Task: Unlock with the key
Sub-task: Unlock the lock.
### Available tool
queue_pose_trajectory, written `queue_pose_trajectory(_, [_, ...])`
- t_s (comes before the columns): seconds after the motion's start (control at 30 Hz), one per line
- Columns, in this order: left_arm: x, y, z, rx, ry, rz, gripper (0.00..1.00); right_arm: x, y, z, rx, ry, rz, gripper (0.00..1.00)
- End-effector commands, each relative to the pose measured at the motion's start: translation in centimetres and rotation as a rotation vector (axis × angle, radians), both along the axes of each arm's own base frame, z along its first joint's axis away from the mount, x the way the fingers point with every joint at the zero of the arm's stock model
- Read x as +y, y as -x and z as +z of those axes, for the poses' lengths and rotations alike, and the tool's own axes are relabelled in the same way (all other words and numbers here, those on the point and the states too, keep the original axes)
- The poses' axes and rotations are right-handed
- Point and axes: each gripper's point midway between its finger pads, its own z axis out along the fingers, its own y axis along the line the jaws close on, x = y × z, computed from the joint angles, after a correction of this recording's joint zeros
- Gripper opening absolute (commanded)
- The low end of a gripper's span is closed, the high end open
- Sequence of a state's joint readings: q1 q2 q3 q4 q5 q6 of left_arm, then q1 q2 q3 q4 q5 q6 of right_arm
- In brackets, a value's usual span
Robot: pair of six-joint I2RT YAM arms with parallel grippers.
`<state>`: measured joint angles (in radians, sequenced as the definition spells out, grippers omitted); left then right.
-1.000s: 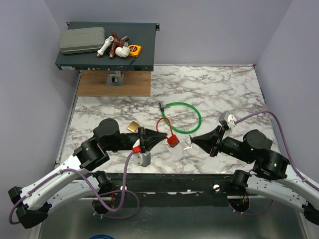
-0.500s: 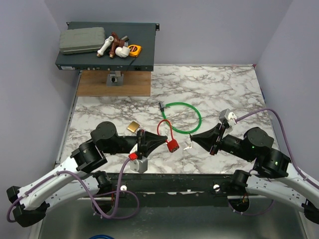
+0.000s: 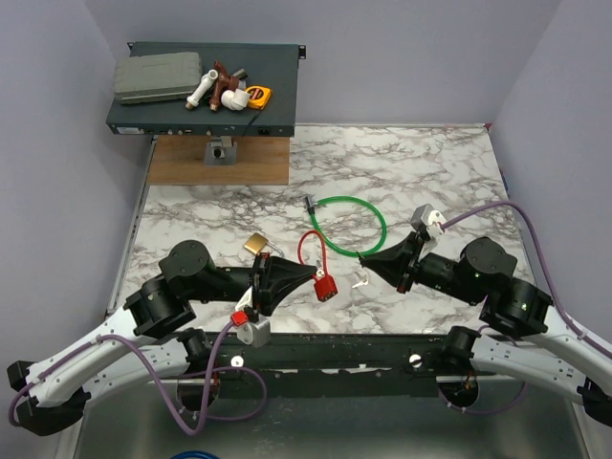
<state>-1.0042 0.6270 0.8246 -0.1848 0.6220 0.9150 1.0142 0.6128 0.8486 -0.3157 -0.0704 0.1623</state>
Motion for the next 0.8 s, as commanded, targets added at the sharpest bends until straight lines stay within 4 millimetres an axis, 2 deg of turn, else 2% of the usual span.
queue_pose_trajectory(0.0, [0.6, 1.2, 1.5, -0.051, 0.026, -0.039, 0.0, 0.3, 0.1, 1.8, -0.037, -0.021, 0.021, 0.01])
queue_pose_trajectory(0.1, [0.8, 0.9, -0.2, 0.012, -0.038, -0.015, 0.0, 0.5, 0.0, 2.2, -0.044, -0.021, 0.024, 0.01])
queue_pose_trajectory(0.17, [1.1, 0.8, -2.4, 0.113, -0.116, 0.008, 0.0, 0.7, -0.2, 2.5, -0.055, -0.016, 0.023, 0.01])
queue_pose_trajectory(0.33, [2.9, 1.1, -8.2, 0.478, -0.36, 0.1, 0.0, 1.4, -0.9, 2.5, -0.068, 0.031, 0.021, 0.01])
queue_pose_trajectory(0.5, [5.9, 1.2, -12.2, 0.816, -0.579, 0.247, 0.0, 2.0, -1.9, 1.0, -0.036, 0.114, 0.003, 0.01])
queue_pose_trajectory(0.67, [8.7, 2.0, -13.8, 1.059, -0.856, 0.39, 0.0, 2.7, -2.8, -1.9, 0.03, 0.253, -0.005, 0.01])
queue_pose_trajectory(0.77, [10.2, 3.5, -14.2, 1.174, -0.988, 0.37, 0.0, 3.0, -3.0, -4.1, 0.075, 0.342, 0.004, 0.01])
